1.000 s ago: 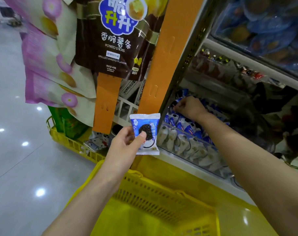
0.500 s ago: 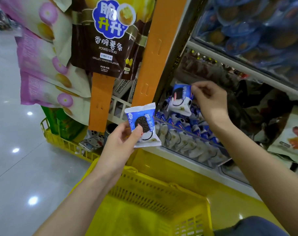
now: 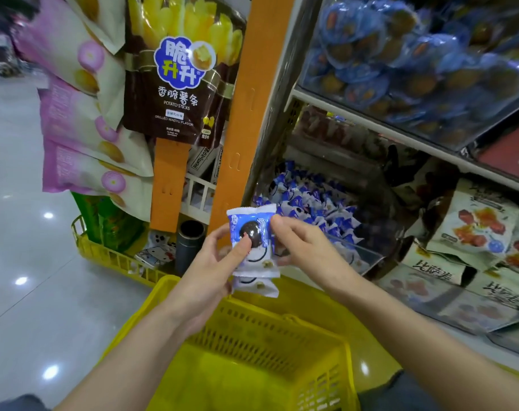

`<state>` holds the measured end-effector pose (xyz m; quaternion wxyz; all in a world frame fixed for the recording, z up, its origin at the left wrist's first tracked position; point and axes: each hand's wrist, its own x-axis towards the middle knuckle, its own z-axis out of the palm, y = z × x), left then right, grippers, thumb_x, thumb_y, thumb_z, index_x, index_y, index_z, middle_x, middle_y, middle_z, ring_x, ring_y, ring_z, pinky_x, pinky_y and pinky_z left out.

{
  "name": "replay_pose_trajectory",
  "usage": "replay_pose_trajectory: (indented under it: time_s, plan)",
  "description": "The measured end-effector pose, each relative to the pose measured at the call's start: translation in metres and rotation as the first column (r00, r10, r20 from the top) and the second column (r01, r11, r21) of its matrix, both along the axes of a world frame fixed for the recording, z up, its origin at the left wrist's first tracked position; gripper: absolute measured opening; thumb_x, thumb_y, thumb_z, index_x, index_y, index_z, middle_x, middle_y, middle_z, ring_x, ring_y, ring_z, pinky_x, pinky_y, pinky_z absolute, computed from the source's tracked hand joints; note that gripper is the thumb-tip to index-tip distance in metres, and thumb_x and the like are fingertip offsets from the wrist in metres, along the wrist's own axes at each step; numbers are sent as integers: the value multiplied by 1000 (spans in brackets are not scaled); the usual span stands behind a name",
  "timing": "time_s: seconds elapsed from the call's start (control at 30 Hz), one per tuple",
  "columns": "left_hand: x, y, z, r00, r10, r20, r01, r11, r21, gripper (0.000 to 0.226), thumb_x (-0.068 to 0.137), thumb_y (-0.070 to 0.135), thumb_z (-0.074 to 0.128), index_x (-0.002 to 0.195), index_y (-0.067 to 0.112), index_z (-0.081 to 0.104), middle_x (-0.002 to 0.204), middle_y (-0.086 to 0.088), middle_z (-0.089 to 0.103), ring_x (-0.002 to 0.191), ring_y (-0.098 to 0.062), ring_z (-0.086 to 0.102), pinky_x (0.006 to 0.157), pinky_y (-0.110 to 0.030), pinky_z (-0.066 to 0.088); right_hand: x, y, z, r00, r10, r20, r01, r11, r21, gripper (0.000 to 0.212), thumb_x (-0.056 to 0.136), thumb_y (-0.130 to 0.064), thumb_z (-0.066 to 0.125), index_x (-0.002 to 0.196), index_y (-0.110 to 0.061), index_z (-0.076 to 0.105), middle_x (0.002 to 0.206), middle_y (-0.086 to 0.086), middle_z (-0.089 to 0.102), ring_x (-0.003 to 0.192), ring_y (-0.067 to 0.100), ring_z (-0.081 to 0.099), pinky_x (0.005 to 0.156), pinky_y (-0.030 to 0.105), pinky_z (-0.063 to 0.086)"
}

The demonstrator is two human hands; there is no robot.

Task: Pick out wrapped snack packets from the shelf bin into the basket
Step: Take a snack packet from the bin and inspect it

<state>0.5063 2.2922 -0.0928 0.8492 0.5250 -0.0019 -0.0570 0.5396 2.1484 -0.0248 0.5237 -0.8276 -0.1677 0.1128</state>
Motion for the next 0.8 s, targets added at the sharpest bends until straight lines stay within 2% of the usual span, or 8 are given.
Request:
replay_pose_trajectory:
  time_s: [0.07, 0.13, 0.23, 0.3, 0.43, 0.57, 0.7, 0.8]
  plan:
    - [-1, -1, -1, 999, -30, -24, 31, 999, 41, 75, 63, 50, 69, 129, 20, 48, 119, -7, 65, 116, -32, 56, 103, -61, 34, -2, -2, 0, 998, 22, 64, -14, 993, -119, 30, 91, -30, 54, 90, -1, 62, 81, 15, 60, 73, 12, 55, 67, 24, 50]
    - [-2, -2, -1, 998, -49, -40, 52, 996, 76, 71, 64, 51, 68, 125, 19, 52, 118, -4, 65, 116, -23, 58, 105, -52, 37, -4, -3, 0, 994, 13, 113, 2, 991, -133, 13, 88, -26, 60, 89, -14, 66, 90, 6, 70, 78, 9, 62, 74, 26, 51]
    - [0, -1, -2, 997, -64, -54, 69, 994, 88, 60, 72, 43, 65, 124, 16, 52, 117, -3, 67, 112, -17, 60, 105, -44, 39, 2, -7, 8, 985, -20, 170, 32, 997, -70, 9, 87, -26, 61, 88, -20, 68, 83, -8, 71, 76, 1, 64, 65, 18, 50]
    - [2, 0, -3, 997, -47, -61, 53, 994, 97, 53, 77, 35, 63, 125, 16, 52, 113, -2, 68, 107, -16, 63, 102, -39, 42, 15, -11, 18, 969, -144, 199, 141, 990, 32, 11, 88, -27, 60, 81, -26, 69, 77, -10, 70, 68, -1, 62, 61, 17, 48]
    - [11, 1, -1, 996, 66, -52, -59, 991, 116, 42, 85, 25, 61, 125, 17, 52, 108, 2, 70, 99, -7, 65, 85, -24, 47, 76, -16, 30, 856, -445, 264, 443, 894, 73, 14, 90, -30, 57, 84, -19, 64, 75, 2, 66, 68, 13, 61, 70, 33, 51]
    - [20, 5, 0, 985, 167, -47, -161, 982, 103, 43, 84, 25, 63, 124, 23, 49, 101, 8, 70, 94, -4, 66, 85, -24, 46, 137, -4, 19, 830, -512, 219, 543, 832, -114, 21, 91, -22, 55, 96, -2, 61, 81, 9, 62, 84, 28, 65, 86, 44, 52]
    - [26, 7, 0, 977, 209, -51, -203, 973, 109, 46, 84, 26, 63, 127, 24, 48, 106, 8, 68, 97, -4, 64, 87, -23, 46, 155, 12, 1, 877, -389, 281, 468, 824, -319, 25, 90, -21, 59, 71, -6, 52, 84, 27, 64, 87, 39, 64, 84, 49, 51]
    - [29, 6, 1, 974, 219, -62, -212, 972, 104, 45, 85, 24, 63, 127, 24, 48, 106, 8, 68, 97, -3, 65, 85, -22, 46, 159, 15, -4, 918, -308, 249, 395, 768, -505, 39, 90, -25, 60, 57, -10, 45, 74, 19, 61, 83, 37, 66, 84, 48, 52]
